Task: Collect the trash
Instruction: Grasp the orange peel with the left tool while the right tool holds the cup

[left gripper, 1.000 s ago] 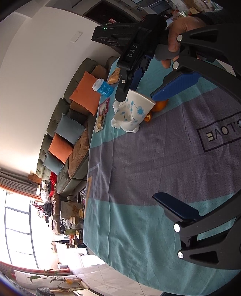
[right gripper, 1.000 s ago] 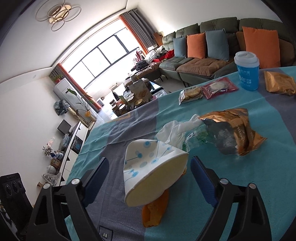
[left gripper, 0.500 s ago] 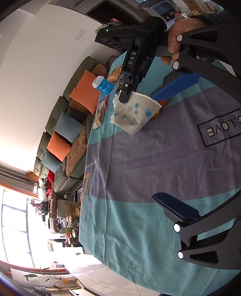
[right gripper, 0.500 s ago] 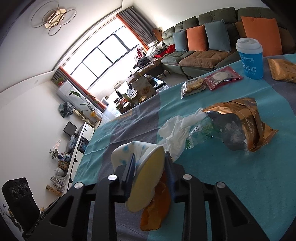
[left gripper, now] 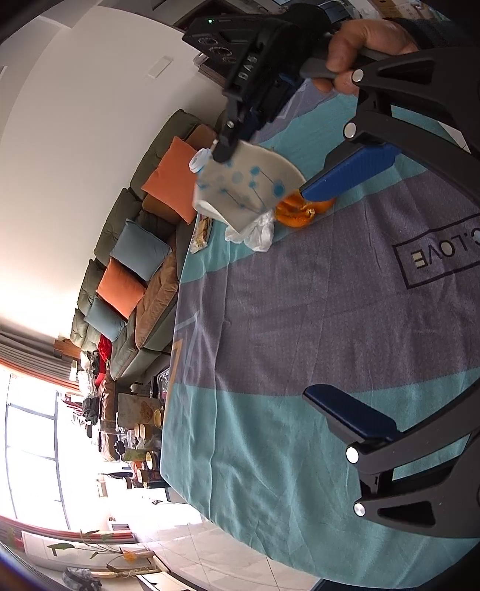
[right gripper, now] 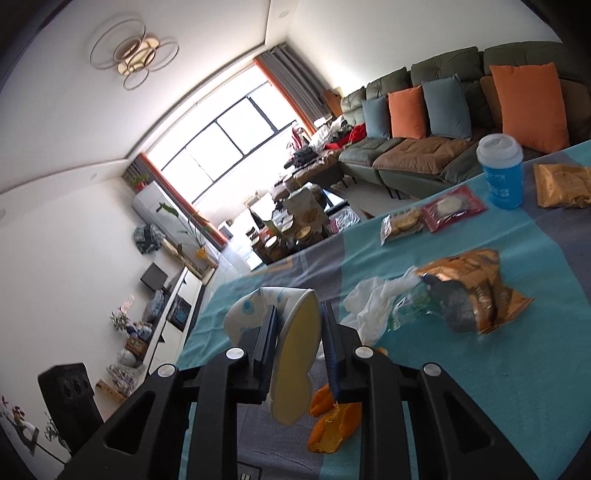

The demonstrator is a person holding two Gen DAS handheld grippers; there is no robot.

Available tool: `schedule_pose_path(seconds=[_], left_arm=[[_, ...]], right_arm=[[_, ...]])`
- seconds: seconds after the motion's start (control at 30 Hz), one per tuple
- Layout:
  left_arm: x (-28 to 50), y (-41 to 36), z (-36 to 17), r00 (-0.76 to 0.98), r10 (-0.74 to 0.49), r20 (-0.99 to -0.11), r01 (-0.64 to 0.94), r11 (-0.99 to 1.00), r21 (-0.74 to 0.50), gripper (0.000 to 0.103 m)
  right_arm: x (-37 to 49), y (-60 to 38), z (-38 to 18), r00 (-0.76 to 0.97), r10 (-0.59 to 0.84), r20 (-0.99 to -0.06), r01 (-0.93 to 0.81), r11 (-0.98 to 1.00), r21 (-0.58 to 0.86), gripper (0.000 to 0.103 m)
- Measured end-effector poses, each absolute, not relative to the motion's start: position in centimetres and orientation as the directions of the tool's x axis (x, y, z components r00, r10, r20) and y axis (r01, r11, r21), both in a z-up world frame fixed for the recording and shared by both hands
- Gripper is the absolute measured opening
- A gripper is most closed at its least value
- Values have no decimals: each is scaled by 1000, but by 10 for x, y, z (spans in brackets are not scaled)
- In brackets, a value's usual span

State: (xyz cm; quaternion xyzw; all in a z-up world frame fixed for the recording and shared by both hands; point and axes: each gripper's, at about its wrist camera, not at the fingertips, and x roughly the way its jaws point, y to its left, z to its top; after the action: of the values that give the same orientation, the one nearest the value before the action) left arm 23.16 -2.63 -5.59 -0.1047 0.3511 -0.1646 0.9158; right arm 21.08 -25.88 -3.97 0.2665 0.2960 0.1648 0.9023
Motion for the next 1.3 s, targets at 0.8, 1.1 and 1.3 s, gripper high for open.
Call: schedule_pose_path(seconds=[0.8,1.1,1.3], left_arm=[[254,-140,-104,498,-557,-665,425,825,-373,84],[267,-145,-114,488,-534,-691,397,840,-369,35],[267,-146,-116,494,-524,-694,391,847,-361,24]], right_arm=[[181,-335,-35,859,307,-408,-15,814,581,21],[176,-340,-37,861,312,-401,-11,800,599,21],[172,-340,-37,862,316,-397,-16,799,601,21]])
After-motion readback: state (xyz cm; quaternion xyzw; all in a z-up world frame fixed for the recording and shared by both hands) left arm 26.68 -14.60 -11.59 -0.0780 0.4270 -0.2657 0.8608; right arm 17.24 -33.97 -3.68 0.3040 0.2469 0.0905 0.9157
